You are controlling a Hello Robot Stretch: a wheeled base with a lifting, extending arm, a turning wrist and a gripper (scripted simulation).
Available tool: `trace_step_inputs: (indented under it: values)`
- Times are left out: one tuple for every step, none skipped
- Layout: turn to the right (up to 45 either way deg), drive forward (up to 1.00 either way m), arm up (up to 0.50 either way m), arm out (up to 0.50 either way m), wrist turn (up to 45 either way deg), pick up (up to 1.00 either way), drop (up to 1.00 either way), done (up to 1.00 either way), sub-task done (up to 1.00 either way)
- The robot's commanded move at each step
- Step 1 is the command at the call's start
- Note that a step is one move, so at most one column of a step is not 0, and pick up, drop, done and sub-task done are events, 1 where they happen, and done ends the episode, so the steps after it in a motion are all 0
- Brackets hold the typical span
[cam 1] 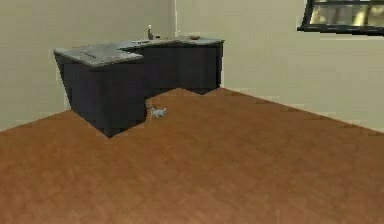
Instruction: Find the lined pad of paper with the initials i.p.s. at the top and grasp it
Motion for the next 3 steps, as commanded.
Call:
trace_step_inputs:
  values:
    - [0.0,1.00,0.00,0.00,0.0,0.00,0.00,0.00,0.00]
    - [0.0,1.00,0.00,0.00,0.0,0.00,0.00,0.00,0.00]
    - [0.0,0.25,0.00,0.00,0.0,0.00,0.00,0.00,0.00]
